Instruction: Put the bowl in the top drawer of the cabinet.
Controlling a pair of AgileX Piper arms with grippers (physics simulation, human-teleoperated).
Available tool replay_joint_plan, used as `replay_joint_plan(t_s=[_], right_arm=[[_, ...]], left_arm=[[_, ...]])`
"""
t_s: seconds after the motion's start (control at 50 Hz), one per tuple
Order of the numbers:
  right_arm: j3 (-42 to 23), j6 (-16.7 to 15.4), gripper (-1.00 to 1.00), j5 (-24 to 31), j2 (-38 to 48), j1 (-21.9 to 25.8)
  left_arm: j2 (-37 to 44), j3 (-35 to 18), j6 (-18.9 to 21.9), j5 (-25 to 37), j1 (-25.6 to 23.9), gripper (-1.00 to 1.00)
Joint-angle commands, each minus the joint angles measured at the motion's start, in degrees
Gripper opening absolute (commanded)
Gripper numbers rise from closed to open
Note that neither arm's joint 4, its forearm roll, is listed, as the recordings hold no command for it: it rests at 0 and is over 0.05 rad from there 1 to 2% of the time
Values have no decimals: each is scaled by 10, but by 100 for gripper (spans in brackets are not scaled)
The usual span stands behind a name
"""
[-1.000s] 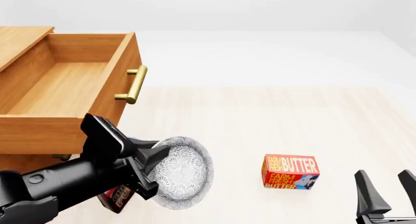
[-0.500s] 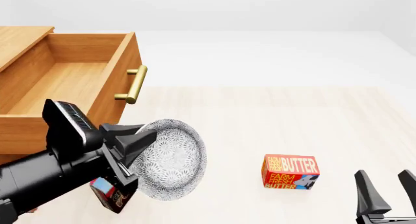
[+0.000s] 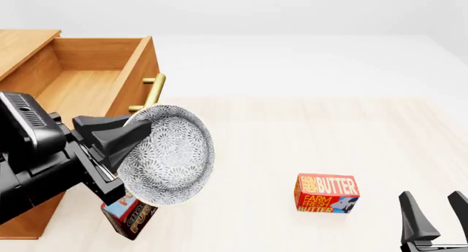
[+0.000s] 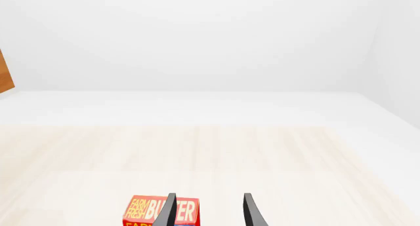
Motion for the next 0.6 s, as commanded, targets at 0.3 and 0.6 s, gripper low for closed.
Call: replay_joint_plan(t_s=[0.3, 0.6], right_arm=[[0, -1, 100, 0, -1, 0], [0, -1, 100, 0, -1, 0]], left_arm=[[-34, -43, 21, 11, 67, -100], [-26, -69, 28, 8, 123, -100]])
